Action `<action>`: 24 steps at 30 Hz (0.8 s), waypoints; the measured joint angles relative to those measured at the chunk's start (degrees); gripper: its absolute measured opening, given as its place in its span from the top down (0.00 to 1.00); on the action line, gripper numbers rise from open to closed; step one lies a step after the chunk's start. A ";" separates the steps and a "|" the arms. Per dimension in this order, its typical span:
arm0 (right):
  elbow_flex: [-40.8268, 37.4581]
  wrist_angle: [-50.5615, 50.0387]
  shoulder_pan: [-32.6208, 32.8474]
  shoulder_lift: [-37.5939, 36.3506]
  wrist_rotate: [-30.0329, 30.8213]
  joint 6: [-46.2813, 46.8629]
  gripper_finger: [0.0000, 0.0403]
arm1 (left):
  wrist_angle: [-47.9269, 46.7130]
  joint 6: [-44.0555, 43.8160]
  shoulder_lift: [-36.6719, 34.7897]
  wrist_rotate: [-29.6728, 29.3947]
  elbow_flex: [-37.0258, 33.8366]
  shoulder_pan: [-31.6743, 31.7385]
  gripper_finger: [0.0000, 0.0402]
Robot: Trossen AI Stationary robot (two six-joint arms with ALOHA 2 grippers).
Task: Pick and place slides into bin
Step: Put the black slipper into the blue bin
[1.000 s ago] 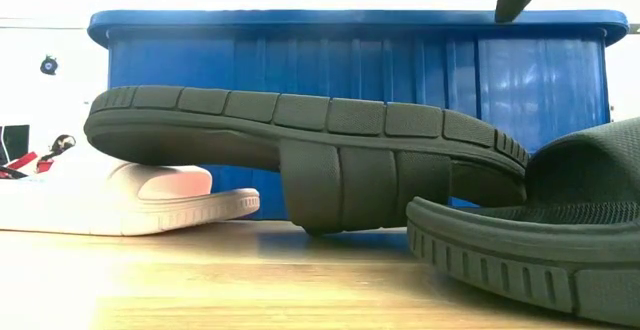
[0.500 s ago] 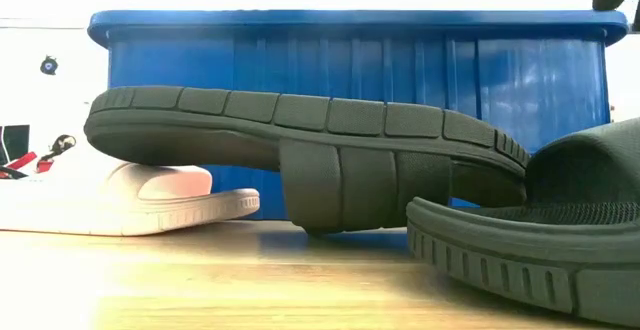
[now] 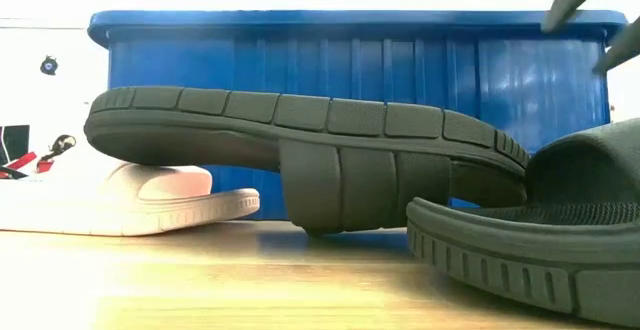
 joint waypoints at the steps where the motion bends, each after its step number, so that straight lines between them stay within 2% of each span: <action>1: -1.75 2.28 0.00 -0.58 -0.04 0.12 0.54 | -0.02 -0.26 -0.24 0.00 0.00 0.00 0.49; 12: -17.75 30.21 -0.28 -2.44 3.73 0.62 0.50 | -0.14 -3.17 -1.15 0.17 -0.04 -0.04 0.49; 24: -23.07 34.97 -2.59 -1.86 5.26 0.68 0.31 | -0.08 -4.83 -0.99 0.21 -0.04 0.00 0.49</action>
